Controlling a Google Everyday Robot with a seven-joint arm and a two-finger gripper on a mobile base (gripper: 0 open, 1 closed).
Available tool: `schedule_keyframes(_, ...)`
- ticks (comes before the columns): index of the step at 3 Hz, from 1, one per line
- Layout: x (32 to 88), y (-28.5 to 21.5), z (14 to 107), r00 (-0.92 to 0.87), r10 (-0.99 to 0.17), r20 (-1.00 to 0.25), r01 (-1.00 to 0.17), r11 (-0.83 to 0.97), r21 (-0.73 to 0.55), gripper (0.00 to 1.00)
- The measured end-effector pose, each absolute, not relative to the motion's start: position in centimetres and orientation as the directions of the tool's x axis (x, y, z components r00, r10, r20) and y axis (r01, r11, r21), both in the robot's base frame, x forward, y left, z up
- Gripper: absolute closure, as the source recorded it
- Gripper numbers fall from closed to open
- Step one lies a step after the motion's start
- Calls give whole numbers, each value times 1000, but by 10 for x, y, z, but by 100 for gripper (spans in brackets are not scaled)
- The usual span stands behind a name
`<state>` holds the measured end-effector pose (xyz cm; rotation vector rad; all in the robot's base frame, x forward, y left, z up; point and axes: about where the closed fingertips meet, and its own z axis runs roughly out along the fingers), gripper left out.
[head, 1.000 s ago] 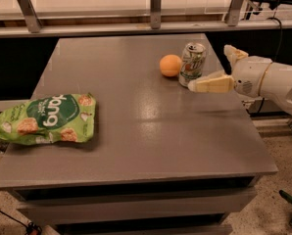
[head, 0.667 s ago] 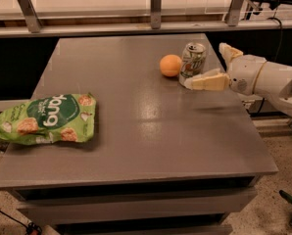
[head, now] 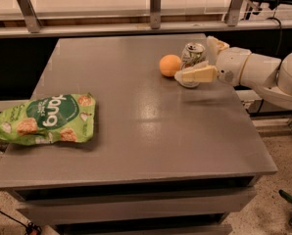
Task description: Pick 7up can
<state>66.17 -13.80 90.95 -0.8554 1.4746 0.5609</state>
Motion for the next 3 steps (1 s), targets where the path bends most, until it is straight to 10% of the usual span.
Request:
schedule_keyframes(1, 665, -134, 909, 56, -175, -983, -788, 597, -151, 0)
schedule_keyframes(3, 675, -126, 909, 52, -186, -981, -801, 578, -152, 40)
